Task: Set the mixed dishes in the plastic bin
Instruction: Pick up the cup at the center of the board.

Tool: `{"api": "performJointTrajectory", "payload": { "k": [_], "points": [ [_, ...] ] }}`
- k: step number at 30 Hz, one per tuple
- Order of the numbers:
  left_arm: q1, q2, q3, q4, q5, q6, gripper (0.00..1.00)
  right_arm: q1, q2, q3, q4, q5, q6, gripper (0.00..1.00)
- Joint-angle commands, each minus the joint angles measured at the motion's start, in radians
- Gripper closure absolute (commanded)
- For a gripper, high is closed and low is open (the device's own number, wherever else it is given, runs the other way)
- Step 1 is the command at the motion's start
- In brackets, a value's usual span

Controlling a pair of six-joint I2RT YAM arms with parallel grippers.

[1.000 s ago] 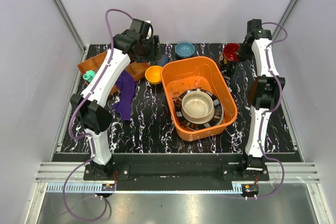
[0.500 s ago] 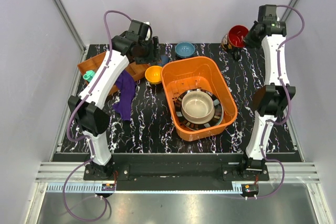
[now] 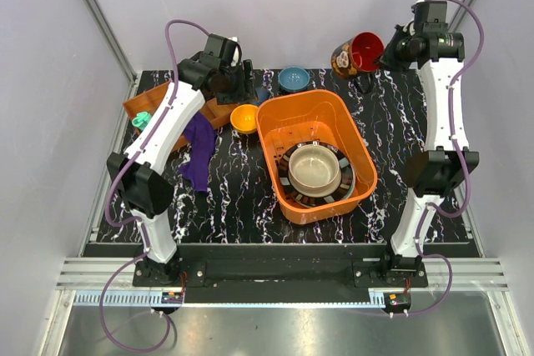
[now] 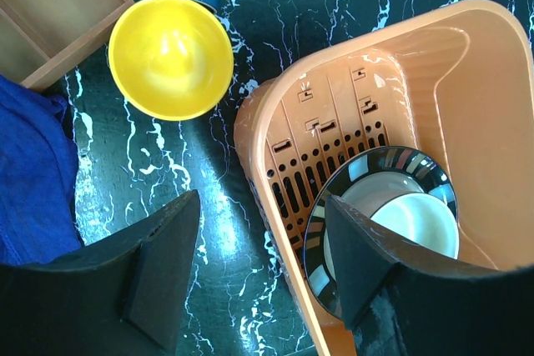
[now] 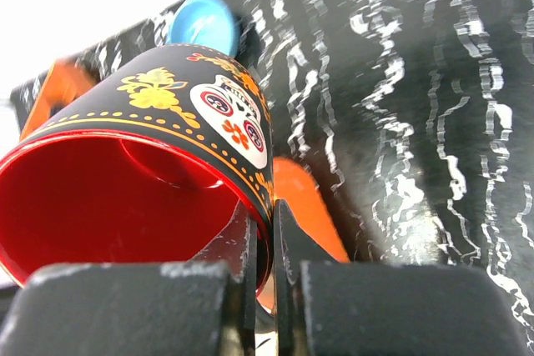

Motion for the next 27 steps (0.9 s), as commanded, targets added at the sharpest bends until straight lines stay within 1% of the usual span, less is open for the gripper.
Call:
{"api": "performJointTrajectory", "payload": {
  "k": [1, 4, 5, 12, 17, 21, 27],
  "points": [
    [0.002, -0.058, -0.015, 0.047, 0.019, -0.017, 0.35, 0.028, -0.111, -0.011, 0.119, -0.155, -0.066, 1.0],
    [0.002, -0.064, -0.025, 0.053, 0.02, -0.025, 0.35, 0.029, -0.114, -0.028, 0.119, -0.164, -0.095, 1.0],
    [0.002, -0.066, -0.029, 0.052, 0.02, -0.028, 0.35, 0.061, -0.112, -0.03, 0.119, -0.163, -0.113, 1.0],
    [0.002, -0.063, -0.026, 0.052, 0.033, -0.046, 0.36, 0.126, -0.089, -0.033, 0.105, -0.135, -0.192, 1.0],
    [0.002, -0.061, -0.024, 0.05, 0.048, -0.056, 0.36, 0.189, -0.083, -0.084, 0.105, -0.078, -0.235, 1.0],
    [0.002, -0.058, -0.022, 0.044, 0.06, -0.065, 0.36, 0.225, -0.091, -0.137, 0.12, 0.023, -0.215, 1.0],
    [0.002, -0.058, -0.022, 0.035, 0.073, -0.066, 0.36, 0.236, -0.098, -0.217, 0.149, 0.097, -0.187, 1.0]
  ]
}}
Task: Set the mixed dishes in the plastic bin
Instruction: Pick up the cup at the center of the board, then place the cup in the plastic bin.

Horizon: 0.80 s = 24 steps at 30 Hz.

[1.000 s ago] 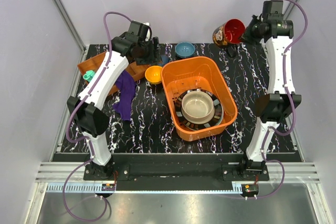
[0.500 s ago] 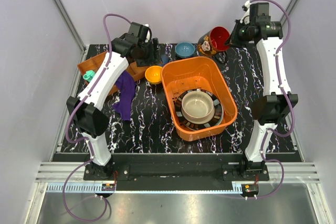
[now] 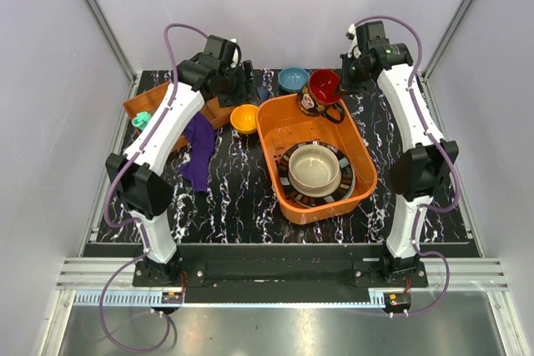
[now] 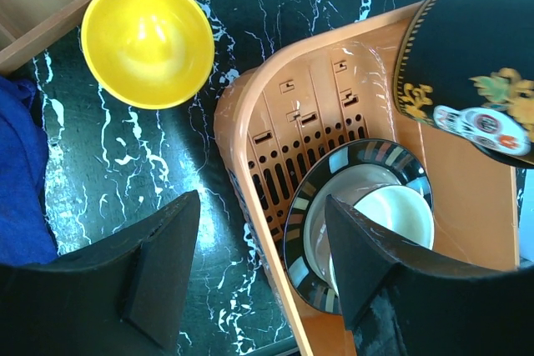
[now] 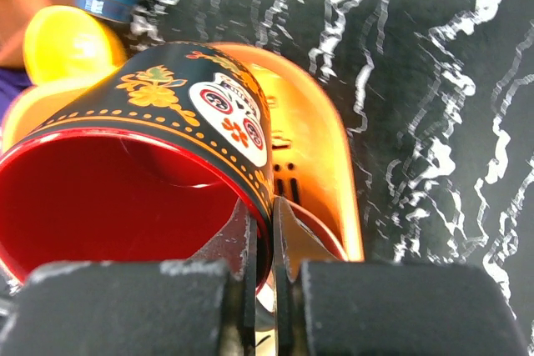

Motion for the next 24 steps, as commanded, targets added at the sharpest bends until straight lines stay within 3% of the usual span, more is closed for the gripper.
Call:
{"api": "performJointTrajectory", "payload": {
  "k": [1, 24],
  "points": [
    [0.002, -0.045, 0.005, 0.025, 0.034, -0.007, 0.36, -0.001, -0.08, -0.02, 0.145, 0.061, 0.025, 1.0],
    [0.002, -0.018, 0.054, -0.055, 0.082, 0.024, 0.35, 0.019, -0.217, -0.347, 0.295, 0.134, -0.018, 1.0]
  ]
}}
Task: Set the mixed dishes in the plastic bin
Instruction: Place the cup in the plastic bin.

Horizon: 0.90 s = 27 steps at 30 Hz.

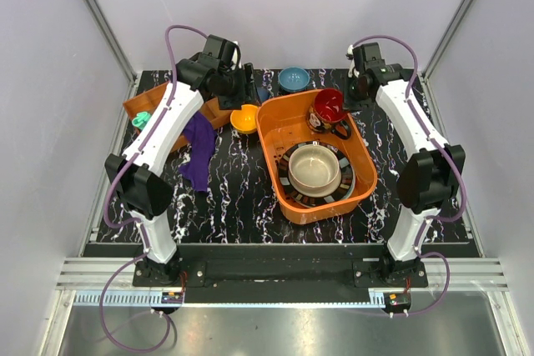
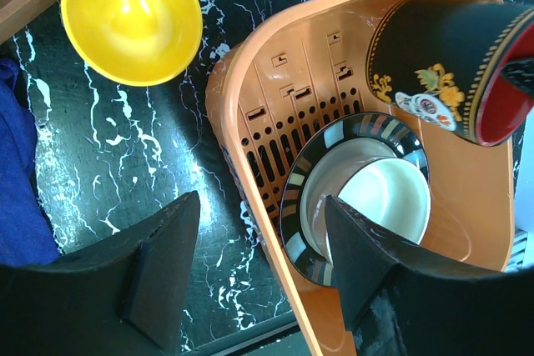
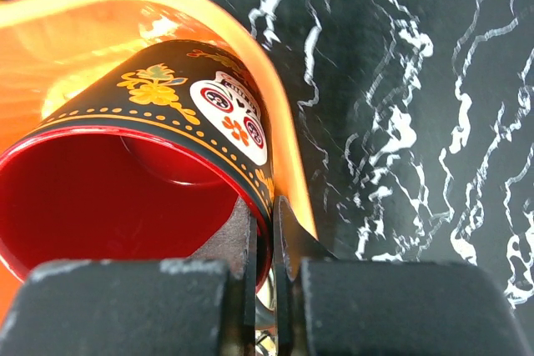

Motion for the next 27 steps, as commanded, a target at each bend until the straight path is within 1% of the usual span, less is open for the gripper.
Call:
{"api": "performJointTrajectory", "payload": {
  "k": [1, 13, 27],
  "points": [
    [0.002, -0.015, 0.034, 0.007, 0.033, 0.004, 0.35, 0.005, -0.08, 0.015, 0.122, 0.01, 0.018, 1.0],
    [0.003, -0.012, 0.039, -0.004, 0.052, -0.013, 0.36, 0.005, -0.008, 0.03, 0.146, 0.01, -0.065, 1.0],
    [0.003, -0.01, 0.043, -0.033, 0.047, -0.004, 0.35, 0.005, 0.103, 0.079, 0.174, 0.008, -0.088, 1.0]
  ]
}}
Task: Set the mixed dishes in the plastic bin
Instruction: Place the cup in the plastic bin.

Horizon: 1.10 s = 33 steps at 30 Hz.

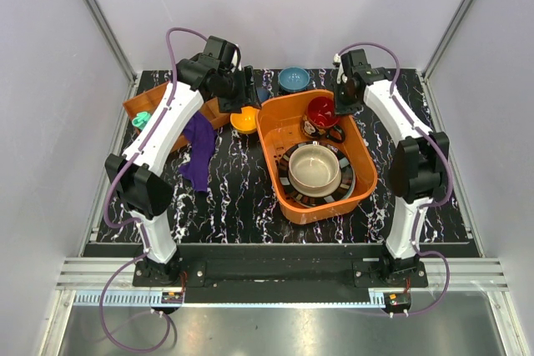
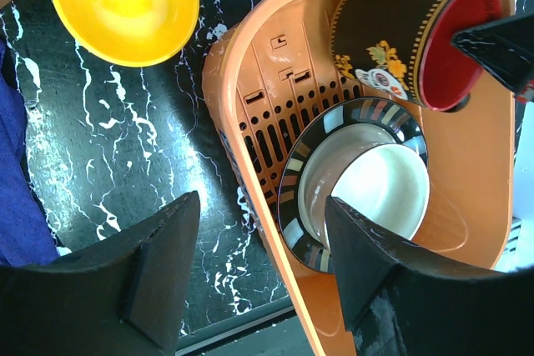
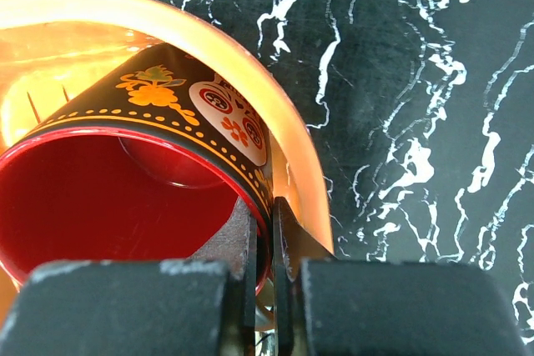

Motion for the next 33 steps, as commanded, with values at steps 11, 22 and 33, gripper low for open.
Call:
{"api": "performJointTrajectory", "payload": {
  "k": [11, 22, 33],
  "points": [
    [0.012, -0.004, 0.048, -0.006, 0.028, 0.01, 0.35, -0.007, 0.08, 0.153, 0.102, 0.014, -0.05, 1.0],
    [0.023, -0.005, 0.042, -0.01, 0.029, 0.007, 0.35, -0.007, 0.12, 0.172, 0.103, 0.037, -0.05, 1.0],
    [0.037, -0.012, 0.04, -0.017, 0.031, 0.014, 0.35, -0.001, 0.149, 0.232, 0.101, 0.039, -0.029, 0.8]
  ]
}}
